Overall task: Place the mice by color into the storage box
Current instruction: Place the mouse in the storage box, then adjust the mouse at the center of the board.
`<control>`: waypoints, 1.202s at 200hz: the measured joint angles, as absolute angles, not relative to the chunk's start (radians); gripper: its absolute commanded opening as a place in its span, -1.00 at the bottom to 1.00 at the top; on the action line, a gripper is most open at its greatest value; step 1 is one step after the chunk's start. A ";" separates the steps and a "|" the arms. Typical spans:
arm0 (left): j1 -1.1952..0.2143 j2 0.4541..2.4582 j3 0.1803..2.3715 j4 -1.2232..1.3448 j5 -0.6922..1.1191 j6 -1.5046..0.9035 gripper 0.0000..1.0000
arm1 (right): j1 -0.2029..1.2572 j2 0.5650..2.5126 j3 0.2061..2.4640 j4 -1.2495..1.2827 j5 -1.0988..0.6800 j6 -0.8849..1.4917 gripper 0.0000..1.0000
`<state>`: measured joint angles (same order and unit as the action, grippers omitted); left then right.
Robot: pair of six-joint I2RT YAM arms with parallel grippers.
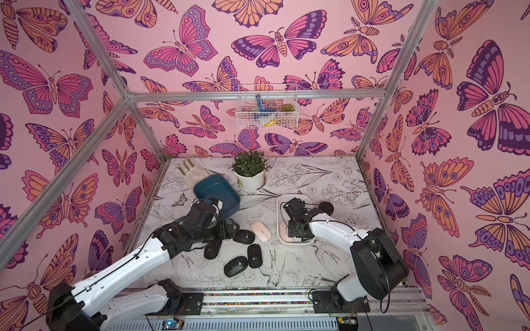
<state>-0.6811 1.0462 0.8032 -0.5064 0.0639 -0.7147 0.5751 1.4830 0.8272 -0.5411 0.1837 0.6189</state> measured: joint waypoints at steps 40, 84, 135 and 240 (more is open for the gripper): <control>-0.681 1.040 0.803 -0.506 0.065 -0.715 0.70 | 0.571 1.469 0.823 -0.537 0.184 0.615 0.55; -0.681 1.026 0.803 -0.506 0.075 -0.715 0.70 | 0.606 1.333 0.819 -0.542 0.178 0.604 0.11; -0.681 1.000 0.803 -0.509 0.074 -0.715 0.68 | 0.860 1.346 0.877 -0.429 0.073 0.652 -0.84; -0.672 0.950 0.797 -0.555 0.062 -0.712 0.69 | 0.962 1.734 0.993 -0.292 -0.011 0.742 -0.97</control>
